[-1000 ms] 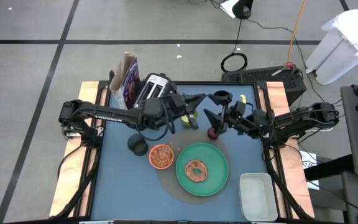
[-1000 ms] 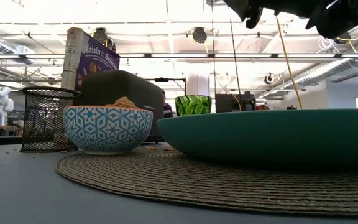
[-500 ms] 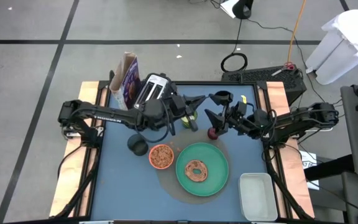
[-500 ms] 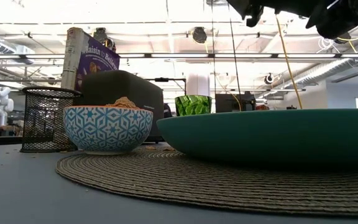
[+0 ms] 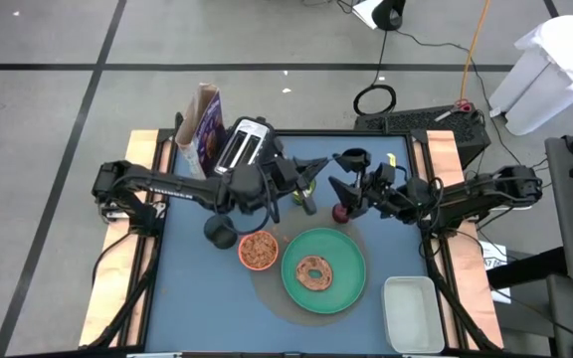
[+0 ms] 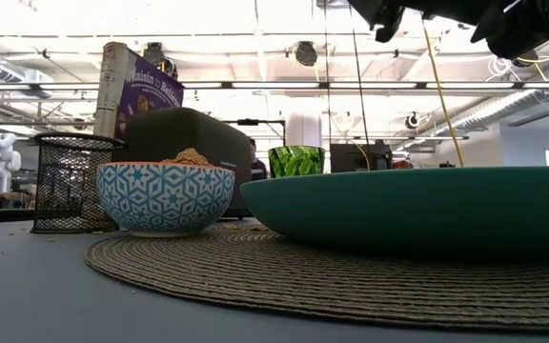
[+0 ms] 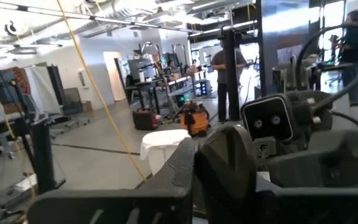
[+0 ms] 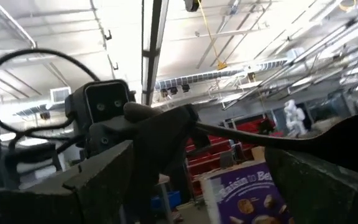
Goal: Arrange a breakfast setting
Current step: Put the spoon beside the orange bowl
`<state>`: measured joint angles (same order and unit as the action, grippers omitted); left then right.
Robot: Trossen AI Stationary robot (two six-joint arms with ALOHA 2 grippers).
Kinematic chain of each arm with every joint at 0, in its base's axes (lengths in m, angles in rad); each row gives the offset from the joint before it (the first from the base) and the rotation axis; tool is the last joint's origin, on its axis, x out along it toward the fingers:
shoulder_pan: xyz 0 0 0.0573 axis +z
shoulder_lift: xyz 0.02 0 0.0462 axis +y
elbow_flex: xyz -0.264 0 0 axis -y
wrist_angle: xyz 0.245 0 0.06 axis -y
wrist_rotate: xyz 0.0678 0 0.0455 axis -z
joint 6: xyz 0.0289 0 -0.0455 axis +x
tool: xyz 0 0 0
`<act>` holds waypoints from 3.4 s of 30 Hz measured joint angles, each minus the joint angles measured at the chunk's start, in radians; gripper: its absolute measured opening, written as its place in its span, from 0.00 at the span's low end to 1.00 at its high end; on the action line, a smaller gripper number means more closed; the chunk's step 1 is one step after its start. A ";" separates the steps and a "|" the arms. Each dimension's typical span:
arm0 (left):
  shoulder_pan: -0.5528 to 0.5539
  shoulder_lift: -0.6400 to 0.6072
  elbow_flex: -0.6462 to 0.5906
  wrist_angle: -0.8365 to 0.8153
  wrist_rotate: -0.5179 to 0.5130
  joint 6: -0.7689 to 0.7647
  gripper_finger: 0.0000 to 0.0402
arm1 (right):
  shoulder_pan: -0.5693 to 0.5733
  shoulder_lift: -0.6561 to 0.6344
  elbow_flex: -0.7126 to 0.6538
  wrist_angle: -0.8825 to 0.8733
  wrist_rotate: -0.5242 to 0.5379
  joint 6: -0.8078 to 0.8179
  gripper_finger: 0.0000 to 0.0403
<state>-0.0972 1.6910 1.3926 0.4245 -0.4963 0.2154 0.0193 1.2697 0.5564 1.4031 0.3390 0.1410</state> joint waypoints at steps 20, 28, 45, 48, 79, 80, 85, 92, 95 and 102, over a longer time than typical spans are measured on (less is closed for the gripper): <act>-0.015 0.003 -0.003 -0.010 -0.020 0.043 0.03 | 0.001 -0.003 0.003 0.060 0.123 0.241 0.87; -0.015 0.002 -0.003 -0.010 -0.014 0.042 0.03 | 0.000 -0.002 0.002 0.060 0.133 0.240 0.70; -0.020 0.002 -0.002 -0.117 0.006 -0.008 0.03 | -0.002 -0.002 0.002 0.051 0.135 0.239 0.26; -0.020 0.002 -0.002 -0.118 0.004 -0.008 0.03 | -0.002 -0.002 0.002 0.049 0.130 0.239 0.20; -0.002 0.002 -0.003 -0.230 -0.021 -0.117 0.27 | -0.002 -0.002 0.002 -0.061 0.137 0.184 0.00; 0.003 0.002 -0.003 -0.245 -0.021 -0.119 0.27 | -0.002 -0.002 0.002 -0.064 0.136 0.184 0.00; 0.021 0.002 -0.003 -0.278 -0.028 -0.147 0.27 | -0.001 -0.002 0.002 -0.119 0.134 0.186 0.00; 0.024 0.002 -0.003 -0.293 -0.027 -0.148 0.27 | 0.000 -0.002 0.002 -0.164 0.128 0.200 0.00; 0.024 0.002 -0.003 -0.309 -0.027 -0.163 0.27 | 0.000 -0.002 0.002 -0.162 0.094 0.215 0.00; 0.025 0.002 -0.002 -0.334 -0.014 -0.192 0.27 | 0.000 -0.002 0.002 -0.158 0.049 0.218 0.00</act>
<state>-0.0726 1.6932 1.3904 0.0904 -0.5102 0.0234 0.0196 1.2682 0.5579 1.2456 0.3878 0.3588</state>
